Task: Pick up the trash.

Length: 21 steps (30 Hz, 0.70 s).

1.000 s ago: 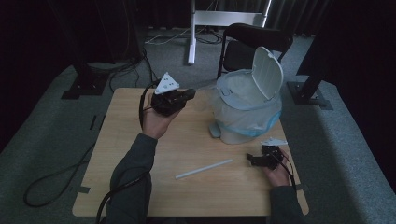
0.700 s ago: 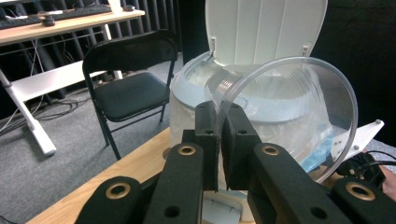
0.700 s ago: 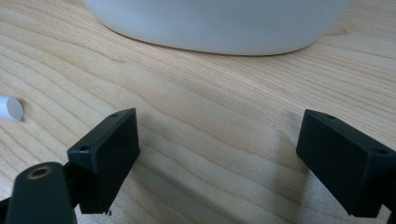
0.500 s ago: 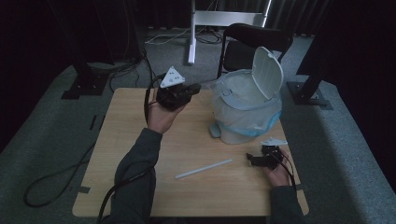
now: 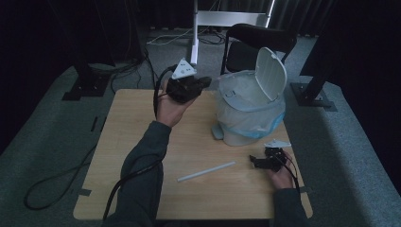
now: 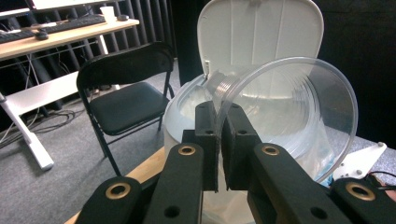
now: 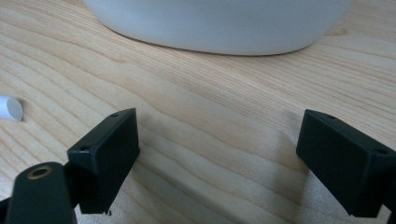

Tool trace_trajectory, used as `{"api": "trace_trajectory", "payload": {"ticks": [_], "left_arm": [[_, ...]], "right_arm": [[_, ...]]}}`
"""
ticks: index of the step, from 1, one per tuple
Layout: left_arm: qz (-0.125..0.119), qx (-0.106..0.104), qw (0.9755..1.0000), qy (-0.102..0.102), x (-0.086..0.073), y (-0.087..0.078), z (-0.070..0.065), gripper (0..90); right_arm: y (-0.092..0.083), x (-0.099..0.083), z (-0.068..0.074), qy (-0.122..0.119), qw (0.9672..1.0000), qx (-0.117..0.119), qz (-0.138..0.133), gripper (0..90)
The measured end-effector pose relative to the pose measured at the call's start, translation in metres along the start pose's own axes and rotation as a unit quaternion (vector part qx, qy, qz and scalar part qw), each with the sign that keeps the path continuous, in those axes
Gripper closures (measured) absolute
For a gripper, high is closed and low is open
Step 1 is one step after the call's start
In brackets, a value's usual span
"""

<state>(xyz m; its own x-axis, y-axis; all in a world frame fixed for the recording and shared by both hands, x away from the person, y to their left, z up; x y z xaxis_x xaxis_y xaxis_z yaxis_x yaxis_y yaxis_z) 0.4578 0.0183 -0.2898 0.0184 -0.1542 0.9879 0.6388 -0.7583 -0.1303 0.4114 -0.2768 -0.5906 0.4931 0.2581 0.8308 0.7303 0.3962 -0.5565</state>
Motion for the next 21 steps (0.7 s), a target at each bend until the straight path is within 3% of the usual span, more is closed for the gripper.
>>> {"api": "trace_trajectory", "payload": {"ticks": [21], "left_arm": [[0.008, -0.016, 0.9998, -0.001, 0.0, 0.04, -0.007, 85.7]], "right_arm": [[0.0, 0.0, 0.0, 0.0, 1.0, 0.001, 0.0, 12.1]]}}
Point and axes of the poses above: each handheld gripper's, and its own axes: y roughly forward along the jaws, x roughly out of its top, z roughly to its left, the point moved 6 cm from there along y, roughly forward along the jaws, and after that the axes turned 10 degrees about -z, right-handed, at the moved point
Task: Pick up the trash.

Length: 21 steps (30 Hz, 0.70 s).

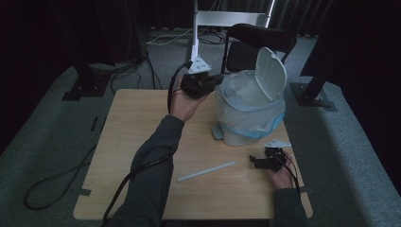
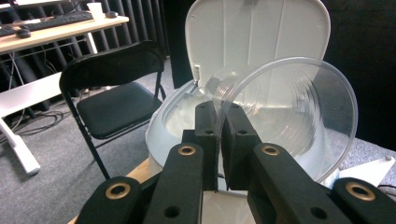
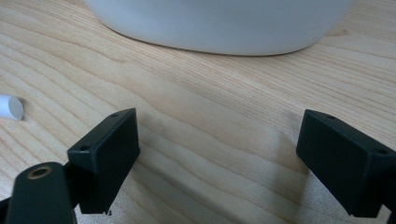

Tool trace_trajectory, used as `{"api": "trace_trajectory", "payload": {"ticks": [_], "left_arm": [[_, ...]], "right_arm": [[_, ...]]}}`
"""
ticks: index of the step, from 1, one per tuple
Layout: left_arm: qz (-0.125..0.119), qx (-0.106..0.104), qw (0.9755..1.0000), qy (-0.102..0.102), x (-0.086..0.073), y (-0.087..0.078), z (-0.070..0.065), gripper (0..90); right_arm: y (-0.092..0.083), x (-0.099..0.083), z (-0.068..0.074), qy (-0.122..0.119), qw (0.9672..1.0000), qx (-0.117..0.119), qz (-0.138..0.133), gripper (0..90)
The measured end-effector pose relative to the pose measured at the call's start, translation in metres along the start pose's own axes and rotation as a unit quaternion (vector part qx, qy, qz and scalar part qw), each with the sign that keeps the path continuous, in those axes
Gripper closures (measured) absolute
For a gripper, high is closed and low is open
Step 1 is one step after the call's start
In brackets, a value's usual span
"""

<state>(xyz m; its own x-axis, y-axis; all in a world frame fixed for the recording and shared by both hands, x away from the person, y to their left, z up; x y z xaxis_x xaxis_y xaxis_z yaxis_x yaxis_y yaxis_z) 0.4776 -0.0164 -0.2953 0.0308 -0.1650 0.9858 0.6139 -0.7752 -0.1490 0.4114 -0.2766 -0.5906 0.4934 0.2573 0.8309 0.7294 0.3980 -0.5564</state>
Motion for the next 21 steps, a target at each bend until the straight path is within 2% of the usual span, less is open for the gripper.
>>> {"api": "trace_trajectory", "payload": {"ticks": [9, 21], "left_arm": [[0.001, -0.007, 1.0, -0.006, 0.001, 0.01, -0.003, 85.6], [0.003, -0.017, 0.9998, -0.005, 0.007, 0.028, -0.013, 85.6]], "right_arm": [[0.0, 0.0, 0.0, 0.0, 1.0, 0.001, 0.0, 12.1], [0.0, 0.0, 0.0, -0.001, 1.0, 0.001, 0.0, 12.1]]}}
Point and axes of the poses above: each handheld gripper's, and its own axes: y roughly forward along the jaws, x roughly out of its top, z roughly to its left, the point moved 6 cm from there along y, roughly forward along the jaws, and after that the axes turned 10 degrees about -z, right-handed, at the moved point
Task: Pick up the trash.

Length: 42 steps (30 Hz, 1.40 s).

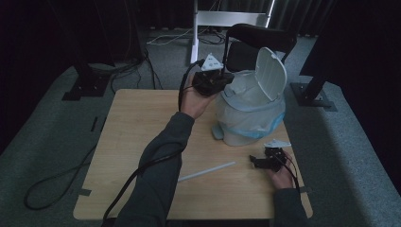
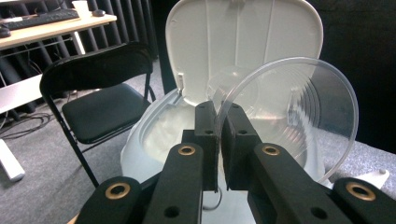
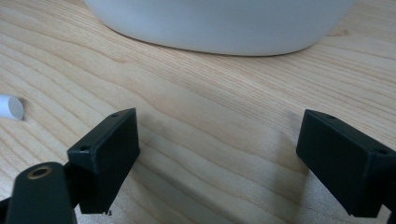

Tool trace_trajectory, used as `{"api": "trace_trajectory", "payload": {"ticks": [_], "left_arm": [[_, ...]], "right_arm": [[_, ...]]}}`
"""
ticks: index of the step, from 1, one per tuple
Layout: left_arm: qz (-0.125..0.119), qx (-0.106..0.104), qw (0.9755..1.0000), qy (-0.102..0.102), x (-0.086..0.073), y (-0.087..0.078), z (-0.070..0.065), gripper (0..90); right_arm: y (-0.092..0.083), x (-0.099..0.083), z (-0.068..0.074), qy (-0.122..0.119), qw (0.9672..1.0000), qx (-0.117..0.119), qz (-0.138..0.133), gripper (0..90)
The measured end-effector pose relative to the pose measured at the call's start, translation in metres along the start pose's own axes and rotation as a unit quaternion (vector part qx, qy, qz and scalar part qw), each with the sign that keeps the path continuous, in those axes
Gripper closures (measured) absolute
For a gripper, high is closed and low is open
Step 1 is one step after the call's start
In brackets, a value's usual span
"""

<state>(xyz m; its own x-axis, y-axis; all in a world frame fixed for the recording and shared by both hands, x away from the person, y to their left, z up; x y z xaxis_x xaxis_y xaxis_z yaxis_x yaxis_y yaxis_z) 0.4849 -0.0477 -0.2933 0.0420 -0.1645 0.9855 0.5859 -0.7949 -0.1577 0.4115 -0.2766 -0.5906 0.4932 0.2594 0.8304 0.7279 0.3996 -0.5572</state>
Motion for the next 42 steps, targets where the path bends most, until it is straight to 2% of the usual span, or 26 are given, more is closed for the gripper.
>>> {"api": "trace_trajectory", "payload": {"ticks": [10, 17, 20, 22, 24, 26, 34, 42], "left_arm": [[-0.001, -0.003, 1.0, 0.003, 0.01, 0.012, -0.006, 85.4], [-0.002, -0.002, 1.0, -0.003, 0.011, 0.016, -0.006, 85.4], [-0.009, -0.008, 0.9999, -0.009, 0.011, 0.019, -0.007, 84.9], [-0.017, -0.024, 0.9992, -0.026, 0.01, 0.023, -0.007, 76.5], [-0.009, -0.024, 0.9991, -0.033, 0.004, 0.029, -0.006, 64.5], [-0.013, -0.025, 0.9987, -0.042, 0.002, 0.029, -0.007, 61.1], [-0.02, -0.02, 0.9989, -0.037, 0.008, 0.018, -0.005, 58.6], [-0.021, -0.017, 0.999, -0.036, 0.003, 0.0, -0.001, 56.0]], "right_arm": [[0.0, 0.0, 0.0, 0.0, 1.0, 0.001, 0.0, 12.1], [0.0, 0.0, 0.0, -0.001, 1.0, 0.001, 0.0, 12.1], [0.0, 0.0, 0.0, 0.0, 1.0, 0.001, 0.0, 12.1], [0.0, 0.0, 0.0, 0.0, 1.0, 0.001, 0.0, 12.1], [0.0, 0.0, 0.0, 0.0, 1.0, 0.001, 0.0, 12.1], [0.0, 0.0, 0.0, 0.0, 1.0, 0.001, 0.0, 12.1], [0.0, 0.0, 0.0, 0.0, 1.0, 0.001, 0.0, 12.1], [0.0, 0.0, 0.0, 0.0, 1.0, 0.001, 0.0, 12.1]]}}
Point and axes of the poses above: each handheld gripper's, and its own axes: y roughly forward along the jaws, x roughly out of its top, z roughly to its left, the point moved 6 cm from there along y, roughly forward along the jaws, and after that the axes turned 10 degrees about -z, right-handed, at the moved point
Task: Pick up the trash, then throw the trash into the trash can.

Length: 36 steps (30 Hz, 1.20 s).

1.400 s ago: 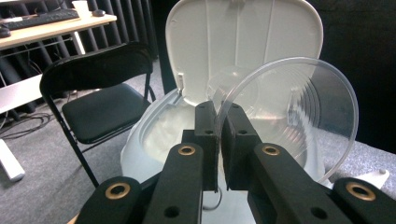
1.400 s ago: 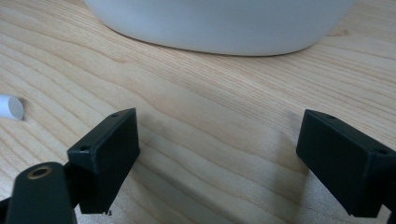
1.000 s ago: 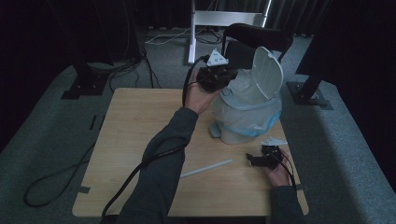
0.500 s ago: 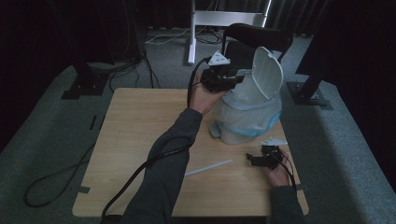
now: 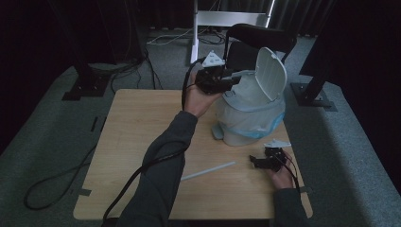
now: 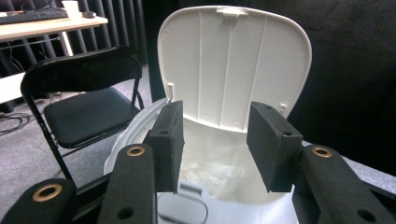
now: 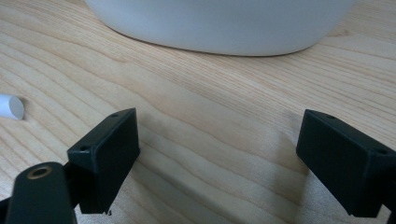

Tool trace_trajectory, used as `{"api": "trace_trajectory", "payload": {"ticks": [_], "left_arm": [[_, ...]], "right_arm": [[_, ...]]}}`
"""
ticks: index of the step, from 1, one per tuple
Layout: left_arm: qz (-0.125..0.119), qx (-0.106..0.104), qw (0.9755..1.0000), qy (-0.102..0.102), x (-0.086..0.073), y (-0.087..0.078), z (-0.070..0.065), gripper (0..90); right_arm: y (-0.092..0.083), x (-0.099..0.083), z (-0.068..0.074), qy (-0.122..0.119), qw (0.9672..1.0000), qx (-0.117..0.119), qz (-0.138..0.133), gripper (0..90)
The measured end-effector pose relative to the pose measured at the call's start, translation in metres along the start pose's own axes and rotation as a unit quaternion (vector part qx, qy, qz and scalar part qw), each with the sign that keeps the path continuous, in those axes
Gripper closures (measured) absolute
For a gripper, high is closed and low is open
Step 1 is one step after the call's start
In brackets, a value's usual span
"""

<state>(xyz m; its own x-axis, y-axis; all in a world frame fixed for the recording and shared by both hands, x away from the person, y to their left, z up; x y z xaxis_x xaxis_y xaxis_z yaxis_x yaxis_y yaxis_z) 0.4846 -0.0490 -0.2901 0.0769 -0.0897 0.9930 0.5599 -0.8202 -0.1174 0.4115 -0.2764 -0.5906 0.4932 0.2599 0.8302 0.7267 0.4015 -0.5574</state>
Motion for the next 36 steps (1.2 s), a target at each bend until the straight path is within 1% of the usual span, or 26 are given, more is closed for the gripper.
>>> {"api": "trace_trajectory", "payload": {"ticks": [1, 4, 8, 10, 12, 16, 19, 20, 24, 30, 32, 36], "left_arm": [[0.001, -0.002, 1.0, 0.001, -0.001, -0.003, 0.0, 55.9], [0.006, 0.002, 1.0, 0.006, -0.007, -0.014, 0.001, 55.6], [0.01, 0.006, 0.9999, 0.007, -0.012, -0.026, 0.004, 55.6], [0.013, 0.007, 0.9998, 0.012, -0.016, -0.032, 0.003, 55.2], [0.019, 0.008, 0.9996, 0.019, -0.02, -0.038, 0.003, 54.9], [0.029, 0.011, 0.9992, 0.025, -0.029, -0.053, 0.003, 53.5], [0.031, 0.013, 0.9991, 0.025, -0.036, -0.062, 0.003, 52.4], [0.03, 0.014, 0.9992, 0.023, -0.038, -0.064, 0.002, 52.2], [0.034, 0.015, 0.999, 0.026, -0.045, -0.07, 0.001, 51.9], [0.046, 0.01, 0.9983, 0.033, -0.053, -0.075, -0.004, 51.8], [0.054, 0.008, 0.9978, 0.036, -0.058, -0.076, -0.006, 51.8], [0.055, 0.004, 0.9979, 0.032, -0.065, -0.08, -0.008, 51.8]], "right_arm": [[0.0, 0.0, 0.0, 0.0, 1.0, 0.0, 0.0, 12.1], [0.0, 0.0, 0.0, 0.0, 1.0, 0.0, 0.0, 12.1], [0.0, 0.0, 0.0, 0.0, 1.0, 0.0, 0.0, 12.1], [0.0, 0.0, 0.0, 0.0, 1.0, -0.001, 0.0, 12.1], [0.0, 0.0, 0.0, 0.0, 1.0, -0.001, 0.0, 12.2], [0.0, 0.0, 0.0, 0.0, 1.0, -0.001, 0.0, 12.1], [0.0, 0.0, 0.0, 0.0, 1.0, -0.001, 0.0, 12.1], [0.0, 0.0, 0.0, 0.0, 1.0, -0.001, 0.0, 12.1], [0.0, 0.0, 0.0, 0.0, 1.0, -0.001, 0.0, 12.1], [0.0, 0.0, 0.0, 0.0, 1.0, -0.001, 0.0, 12.1], [0.0, 0.0, 0.0, 0.0, 1.0, -0.001, 0.0, 12.1], [0.0, 0.0, 0.0, 0.001, 1.0, -0.001, 0.0, 12.1]]}}
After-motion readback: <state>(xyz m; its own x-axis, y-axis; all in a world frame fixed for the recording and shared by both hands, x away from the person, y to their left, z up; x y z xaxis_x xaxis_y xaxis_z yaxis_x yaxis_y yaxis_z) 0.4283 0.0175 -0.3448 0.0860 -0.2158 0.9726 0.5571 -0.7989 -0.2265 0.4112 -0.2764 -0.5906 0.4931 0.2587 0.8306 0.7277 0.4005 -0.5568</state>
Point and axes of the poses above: each handheld gripper's, and its own axes: y roughly forward along the jaws, x roughly out of its top, z roughly to its left, the point moved 6 cm from there along y, roughly forward along the jaws, and after that the axes turned 10 degrees about -z, right-handed, at the moved point
